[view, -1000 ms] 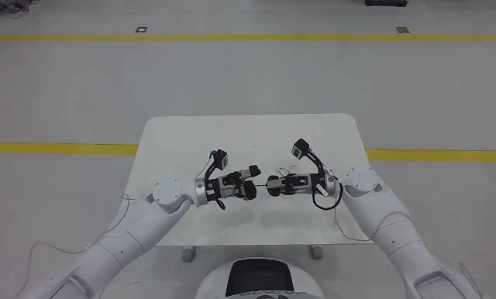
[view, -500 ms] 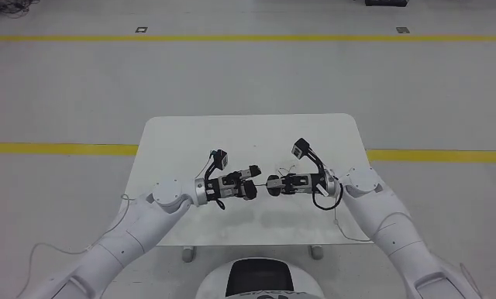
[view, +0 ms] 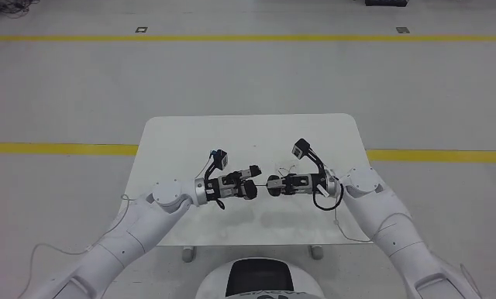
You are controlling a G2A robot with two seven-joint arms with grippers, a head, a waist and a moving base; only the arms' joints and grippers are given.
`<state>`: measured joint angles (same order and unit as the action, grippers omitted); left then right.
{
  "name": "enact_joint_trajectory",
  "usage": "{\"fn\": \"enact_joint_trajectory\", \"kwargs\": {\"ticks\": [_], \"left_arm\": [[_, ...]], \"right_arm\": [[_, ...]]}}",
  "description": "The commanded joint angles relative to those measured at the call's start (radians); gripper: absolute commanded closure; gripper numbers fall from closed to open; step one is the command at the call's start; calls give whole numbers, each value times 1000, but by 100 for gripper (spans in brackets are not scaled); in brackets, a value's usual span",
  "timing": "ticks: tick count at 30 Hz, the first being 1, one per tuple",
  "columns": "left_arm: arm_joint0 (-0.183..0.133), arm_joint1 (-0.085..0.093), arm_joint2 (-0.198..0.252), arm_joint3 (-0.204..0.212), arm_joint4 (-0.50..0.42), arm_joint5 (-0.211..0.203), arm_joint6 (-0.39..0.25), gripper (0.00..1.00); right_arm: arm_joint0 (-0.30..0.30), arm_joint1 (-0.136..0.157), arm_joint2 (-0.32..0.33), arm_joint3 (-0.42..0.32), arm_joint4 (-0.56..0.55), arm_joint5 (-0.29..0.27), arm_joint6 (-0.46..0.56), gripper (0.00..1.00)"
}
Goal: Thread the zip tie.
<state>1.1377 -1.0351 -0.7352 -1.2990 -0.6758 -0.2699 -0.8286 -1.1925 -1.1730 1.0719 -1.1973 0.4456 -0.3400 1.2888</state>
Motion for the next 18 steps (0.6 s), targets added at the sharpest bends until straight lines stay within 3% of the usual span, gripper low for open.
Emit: {"fn": "enact_joint_trajectory", "kwargs": {"ticks": [1, 8, 18], "left_arm": [[0, -1, -1, 0, 1, 1, -2, 10], [1, -5, -5, 3, 4, 4, -8, 14], [4, -9, -12, 4, 9, 6, -14, 33]], "right_arm": [[-1, 0, 2, -1, -1, 0, 0, 100], [-2, 0, 3, -3, -1, 0, 3, 100], [8, -3, -12, 11, 1, 0, 1, 100]]}}
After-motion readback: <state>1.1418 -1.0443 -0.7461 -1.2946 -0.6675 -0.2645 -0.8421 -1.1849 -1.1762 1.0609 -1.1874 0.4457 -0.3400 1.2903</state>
